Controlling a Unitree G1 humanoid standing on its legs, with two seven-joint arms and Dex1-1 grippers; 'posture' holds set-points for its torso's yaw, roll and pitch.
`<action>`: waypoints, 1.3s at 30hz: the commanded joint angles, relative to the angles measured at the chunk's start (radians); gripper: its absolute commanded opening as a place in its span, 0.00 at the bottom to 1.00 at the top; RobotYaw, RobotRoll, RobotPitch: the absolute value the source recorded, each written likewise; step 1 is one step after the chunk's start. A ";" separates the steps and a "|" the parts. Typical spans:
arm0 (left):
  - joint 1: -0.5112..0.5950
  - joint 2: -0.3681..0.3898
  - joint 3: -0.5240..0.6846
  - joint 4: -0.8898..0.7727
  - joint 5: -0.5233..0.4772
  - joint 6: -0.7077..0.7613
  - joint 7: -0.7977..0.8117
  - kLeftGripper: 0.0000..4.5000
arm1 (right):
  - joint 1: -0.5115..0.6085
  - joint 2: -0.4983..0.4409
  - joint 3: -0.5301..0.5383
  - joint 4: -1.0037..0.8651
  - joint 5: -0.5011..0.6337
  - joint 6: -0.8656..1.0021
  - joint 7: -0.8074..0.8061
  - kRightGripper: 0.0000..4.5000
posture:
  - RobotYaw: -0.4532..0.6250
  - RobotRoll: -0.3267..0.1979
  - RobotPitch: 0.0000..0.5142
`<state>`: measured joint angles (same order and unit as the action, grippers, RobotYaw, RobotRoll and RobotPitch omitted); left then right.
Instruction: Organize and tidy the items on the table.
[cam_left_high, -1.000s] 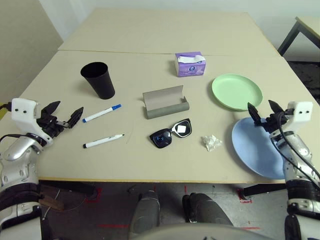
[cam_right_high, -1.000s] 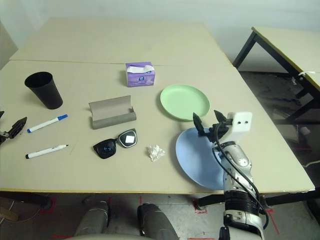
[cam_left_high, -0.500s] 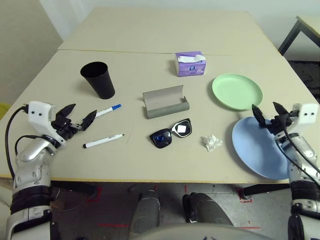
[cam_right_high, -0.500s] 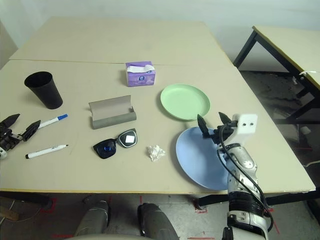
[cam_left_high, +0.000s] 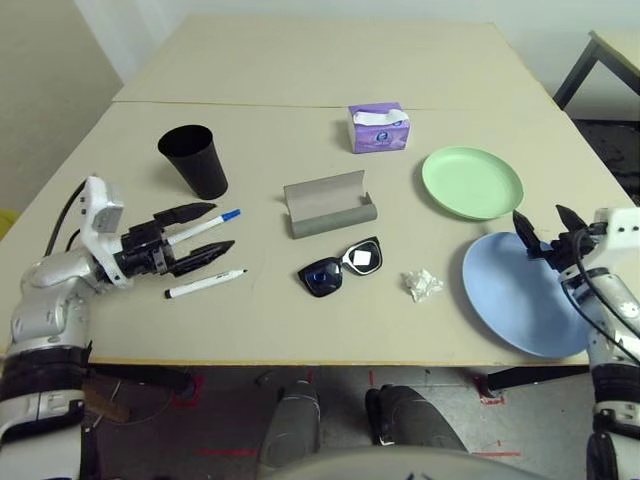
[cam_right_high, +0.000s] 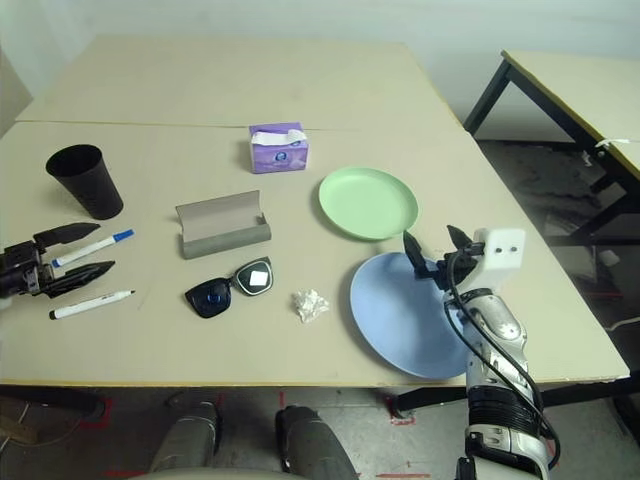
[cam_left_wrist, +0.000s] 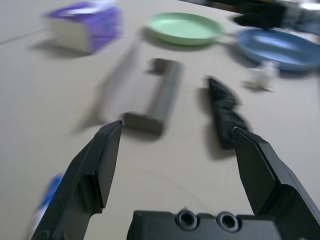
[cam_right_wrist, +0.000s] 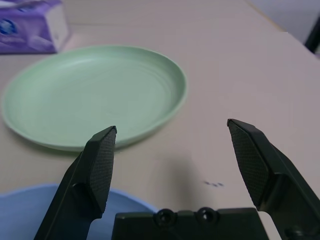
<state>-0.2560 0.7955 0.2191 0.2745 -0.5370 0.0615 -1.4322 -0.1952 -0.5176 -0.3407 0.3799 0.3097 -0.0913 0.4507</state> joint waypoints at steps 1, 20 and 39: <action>-0.009 -0.018 -0.051 -0.075 0.008 0.037 0.002 0.99 | 0.079 -0.050 -0.043 -0.135 -0.044 0.122 -0.091 1.00 | 0.34 0.62 0.22; -0.109 -0.072 -0.097 0.117 0.085 -0.079 -0.037 0.99 | 0.431 -0.290 -0.277 -0.936 0.389 1.195 0.007 1.00 | 0.28 0.62 0.28; -0.025 -0.070 -0.078 0.045 0.066 -0.071 -0.016 0.99 | 0.432 -0.382 -0.318 -0.884 0.401 1.323 0.074 1.00 | 0.30 0.62 0.29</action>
<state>-0.2925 0.7281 0.1415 0.3361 -0.4699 -0.0110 -1.4464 0.2261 -0.8867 -0.6404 -0.5062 0.7258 1.2325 0.5184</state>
